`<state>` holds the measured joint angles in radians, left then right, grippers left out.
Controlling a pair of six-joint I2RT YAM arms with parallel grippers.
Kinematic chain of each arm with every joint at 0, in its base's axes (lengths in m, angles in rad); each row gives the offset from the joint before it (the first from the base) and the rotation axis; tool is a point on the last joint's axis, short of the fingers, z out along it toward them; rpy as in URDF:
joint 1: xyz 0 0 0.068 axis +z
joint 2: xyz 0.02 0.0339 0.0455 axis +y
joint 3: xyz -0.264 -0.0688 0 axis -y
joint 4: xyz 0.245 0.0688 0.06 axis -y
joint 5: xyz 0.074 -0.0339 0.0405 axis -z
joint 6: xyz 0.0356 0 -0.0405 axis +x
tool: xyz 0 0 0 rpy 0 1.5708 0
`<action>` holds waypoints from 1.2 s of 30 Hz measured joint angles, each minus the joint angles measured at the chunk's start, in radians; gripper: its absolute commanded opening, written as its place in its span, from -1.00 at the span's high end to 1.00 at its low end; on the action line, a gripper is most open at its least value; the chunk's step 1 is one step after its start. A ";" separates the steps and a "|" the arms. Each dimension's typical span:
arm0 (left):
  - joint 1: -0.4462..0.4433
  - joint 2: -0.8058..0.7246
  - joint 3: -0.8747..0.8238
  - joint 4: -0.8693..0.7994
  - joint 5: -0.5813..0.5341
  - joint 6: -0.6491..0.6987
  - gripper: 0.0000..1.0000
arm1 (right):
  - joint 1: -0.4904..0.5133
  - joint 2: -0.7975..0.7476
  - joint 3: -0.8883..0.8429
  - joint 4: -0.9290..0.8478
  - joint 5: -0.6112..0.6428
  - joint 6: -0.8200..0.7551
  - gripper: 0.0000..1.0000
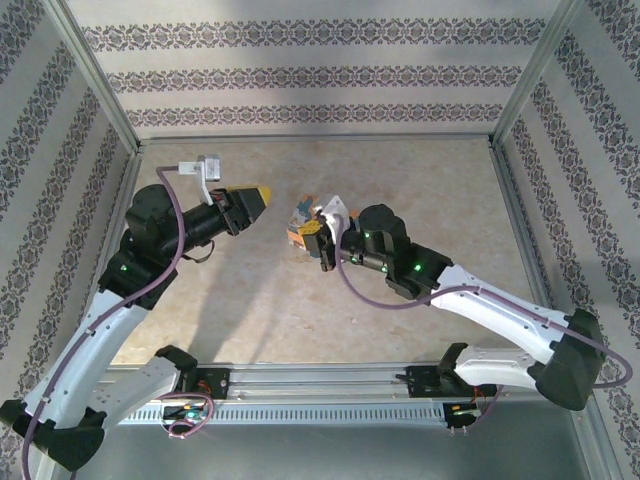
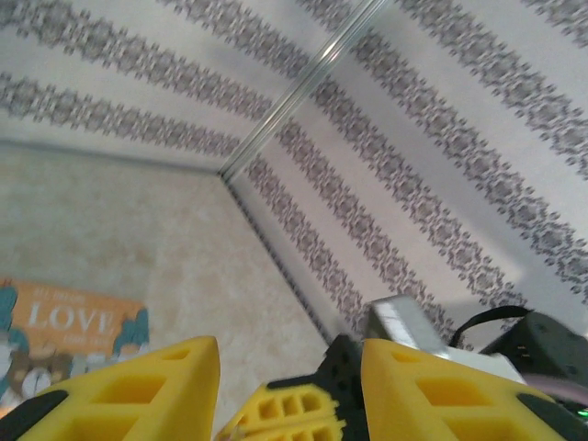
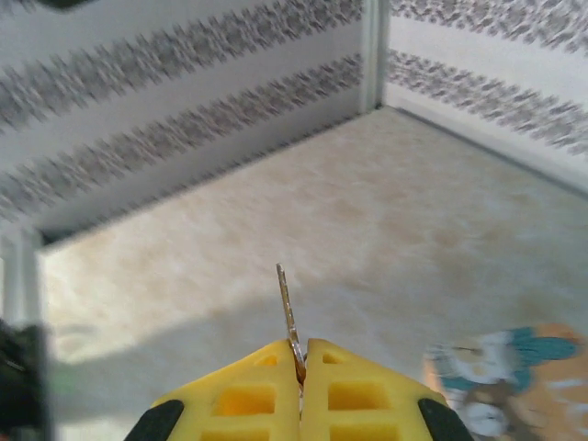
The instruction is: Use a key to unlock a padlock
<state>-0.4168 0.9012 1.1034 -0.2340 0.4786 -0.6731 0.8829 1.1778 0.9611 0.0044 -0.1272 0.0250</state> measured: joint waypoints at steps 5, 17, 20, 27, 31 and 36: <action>0.000 0.024 0.010 -0.135 0.001 -0.042 0.13 | 0.060 0.000 0.041 -0.127 0.214 -0.244 1.00; -0.036 0.066 -0.085 -0.130 0.011 -0.318 0.21 | 0.159 0.069 0.101 -0.181 0.467 -0.695 1.00; -0.049 0.066 -0.137 -0.086 -0.002 -0.401 0.21 | 0.169 0.105 0.111 -0.180 0.493 -0.747 1.00; -0.057 0.065 -0.209 0.024 -0.045 -0.561 0.24 | 0.183 0.138 0.117 -0.170 0.516 -0.801 1.00; -0.068 0.062 -0.278 0.109 -0.078 -0.666 0.24 | 0.189 0.147 0.125 -0.141 0.521 -0.818 1.00; -0.073 0.055 -0.330 0.153 -0.127 -0.762 0.27 | 0.193 0.150 0.130 -0.115 0.524 -0.819 1.00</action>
<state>-0.4896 0.9565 0.7734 -0.0811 0.3515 -1.4353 1.0763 1.3273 1.0916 -0.1104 0.3965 -0.7940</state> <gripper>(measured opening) 0.370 0.051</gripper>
